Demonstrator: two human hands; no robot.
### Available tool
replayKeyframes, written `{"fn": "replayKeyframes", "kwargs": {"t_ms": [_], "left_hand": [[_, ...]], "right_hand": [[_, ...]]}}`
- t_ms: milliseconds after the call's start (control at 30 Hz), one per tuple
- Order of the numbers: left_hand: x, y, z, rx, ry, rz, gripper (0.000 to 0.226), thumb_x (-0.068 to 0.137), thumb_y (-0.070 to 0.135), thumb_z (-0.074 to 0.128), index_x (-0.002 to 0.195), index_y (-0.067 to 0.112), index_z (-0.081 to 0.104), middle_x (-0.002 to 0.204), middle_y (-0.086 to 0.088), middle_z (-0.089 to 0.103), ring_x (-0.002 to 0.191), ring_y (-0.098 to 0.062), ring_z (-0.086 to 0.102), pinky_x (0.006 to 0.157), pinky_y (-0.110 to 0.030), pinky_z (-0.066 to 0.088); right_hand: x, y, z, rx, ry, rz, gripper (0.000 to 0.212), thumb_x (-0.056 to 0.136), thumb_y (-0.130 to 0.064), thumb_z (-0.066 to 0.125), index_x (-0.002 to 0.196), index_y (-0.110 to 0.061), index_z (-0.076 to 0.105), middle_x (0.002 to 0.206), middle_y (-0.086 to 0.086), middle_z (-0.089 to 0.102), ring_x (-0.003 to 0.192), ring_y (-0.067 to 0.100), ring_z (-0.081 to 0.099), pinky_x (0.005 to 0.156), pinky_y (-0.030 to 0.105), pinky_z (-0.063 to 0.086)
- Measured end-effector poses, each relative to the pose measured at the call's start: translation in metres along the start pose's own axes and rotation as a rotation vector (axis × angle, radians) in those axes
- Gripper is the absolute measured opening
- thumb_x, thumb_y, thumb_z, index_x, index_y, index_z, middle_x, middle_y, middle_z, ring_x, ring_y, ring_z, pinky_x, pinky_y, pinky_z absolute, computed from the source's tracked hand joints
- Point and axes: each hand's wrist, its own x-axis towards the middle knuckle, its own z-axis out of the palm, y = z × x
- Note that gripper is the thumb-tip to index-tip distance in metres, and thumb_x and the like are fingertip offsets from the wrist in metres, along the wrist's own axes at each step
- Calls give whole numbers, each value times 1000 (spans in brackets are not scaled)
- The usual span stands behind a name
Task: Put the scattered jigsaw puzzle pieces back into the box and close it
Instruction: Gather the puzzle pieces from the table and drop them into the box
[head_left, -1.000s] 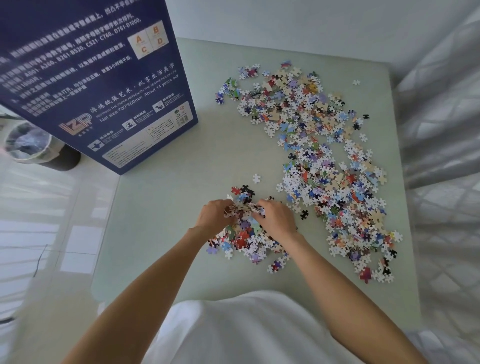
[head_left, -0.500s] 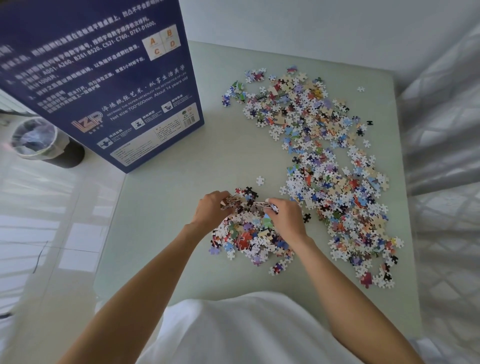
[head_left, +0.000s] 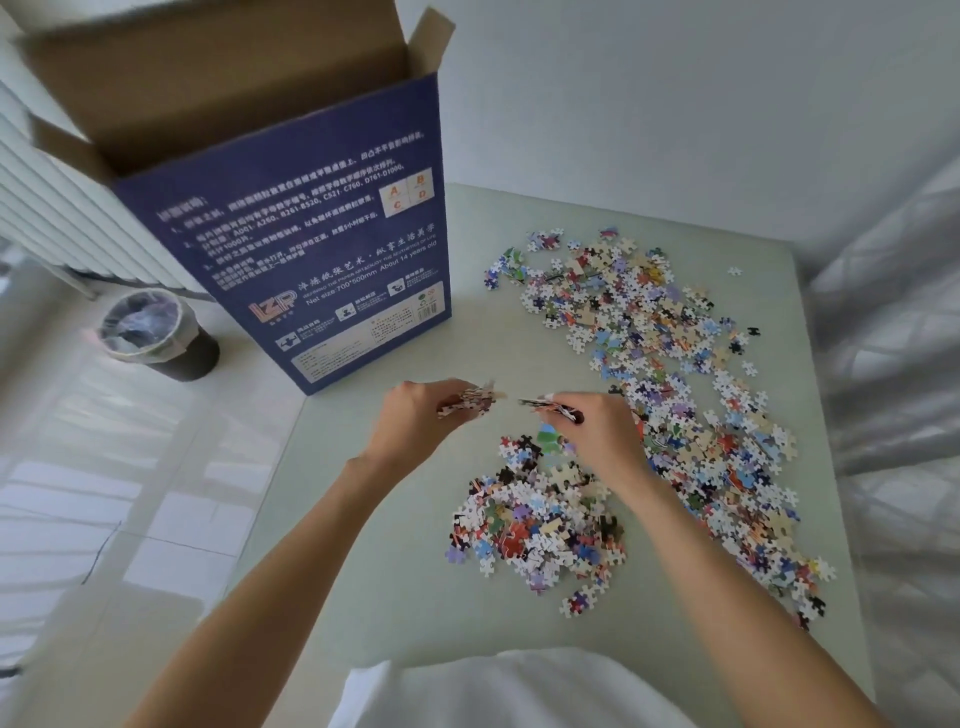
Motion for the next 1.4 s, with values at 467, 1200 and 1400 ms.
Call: {"fn": "replayKeyframes", "kwargs": {"t_ms": [467, 1200, 1400], "left_hand": [[78, 39, -237, 184, 709, 143, 28, 84, 26, 67, 111, 18, 68, 102, -3, 71, 90, -14, 68, 82, -25, 52], [80, -15, -245, 197, 384, -71, 10, 85, 28, 65, 92, 26, 72, 80, 9, 69, 73, -3, 61, 70, -20, 50], [78, -16, -245, 188, 404, -56, 12, 86, 26, 64, 95, 25, 72, 80, 10, 68, 73, -2, 62, 70, -14, 48]], "right_hand": [[143, -161, -111, 79, 276, -506, 17, 84, -18, 68, 98, -9, 73, 72, -8, 61, 57, -5, 54, 53, 6, 35], [247, -256, -54, -421, -91, -710, 20, 85, -27, 64, 104, -22, 69, 105, 0, 68, 95, 19, 60, 75, 29, 43], [248, -260, -59, -248, -160, -603, 21, 81, -25, 70, 101, -19, 70, 95, -3, 68, 87, 11, 61, 81, 27, 48]]}}
